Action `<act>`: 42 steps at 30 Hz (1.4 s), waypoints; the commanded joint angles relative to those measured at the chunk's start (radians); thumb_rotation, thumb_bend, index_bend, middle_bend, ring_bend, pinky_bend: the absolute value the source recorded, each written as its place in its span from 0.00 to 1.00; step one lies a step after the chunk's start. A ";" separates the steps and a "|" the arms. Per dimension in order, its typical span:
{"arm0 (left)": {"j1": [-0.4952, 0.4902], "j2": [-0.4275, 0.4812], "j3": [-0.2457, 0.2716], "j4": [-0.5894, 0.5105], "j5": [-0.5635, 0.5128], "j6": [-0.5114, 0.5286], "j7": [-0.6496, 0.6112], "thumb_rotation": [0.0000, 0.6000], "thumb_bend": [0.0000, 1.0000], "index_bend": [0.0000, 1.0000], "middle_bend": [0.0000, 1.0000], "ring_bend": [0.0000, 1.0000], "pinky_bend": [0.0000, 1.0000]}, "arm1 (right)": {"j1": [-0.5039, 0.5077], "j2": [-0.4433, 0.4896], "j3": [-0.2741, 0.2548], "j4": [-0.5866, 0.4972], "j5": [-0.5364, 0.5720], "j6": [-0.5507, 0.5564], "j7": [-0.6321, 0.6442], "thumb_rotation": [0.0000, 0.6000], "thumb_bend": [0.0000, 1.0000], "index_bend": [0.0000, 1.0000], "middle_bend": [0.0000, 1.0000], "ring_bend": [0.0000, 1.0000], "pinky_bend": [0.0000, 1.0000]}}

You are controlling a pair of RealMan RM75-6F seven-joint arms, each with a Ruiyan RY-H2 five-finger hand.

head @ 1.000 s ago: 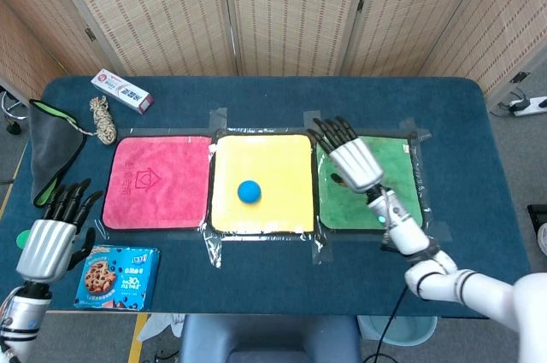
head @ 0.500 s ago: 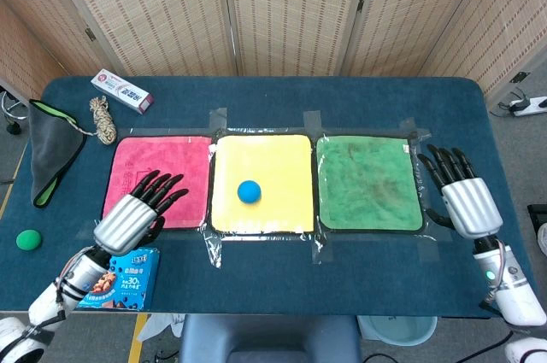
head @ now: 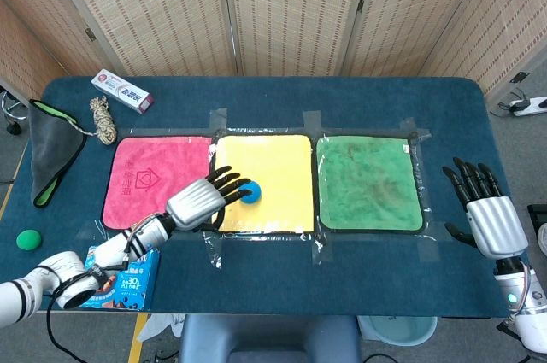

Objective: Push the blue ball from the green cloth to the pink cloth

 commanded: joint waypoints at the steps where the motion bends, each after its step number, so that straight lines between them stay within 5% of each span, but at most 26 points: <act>1: -0.072 -0.049 -0.024 0.034 -0.069 -0.085 0.040 0.01 0.91 0.13 0.10 0.09 0.01 | -0.008 -0.007 0.007 0.005 -0.003 0.004 0.010 1.00 0.22 0.00 0.00 0.03 0.00; 18: -0.221 -0.190 -0.020 0.171 -0.337 -0.256 0.161 0.00 0.67 0.17 0.10 0.08 0.00 | -0.038 -0.026 0.030 0.035 -0.017 -0.010 0.049 1.00 0.22 0.00 0.00 0.03 0.00; 42: -0.328 -0.312 0.052 0.299 -0.495 -0.272 0.321 0.00 0.67 0.27 0.21 0.14 0.00 | -0.057 -0.053 0.049 0.067 -0.016 -0.044 0.084 1.00 0.22 0.00 0.00 0.02 0.00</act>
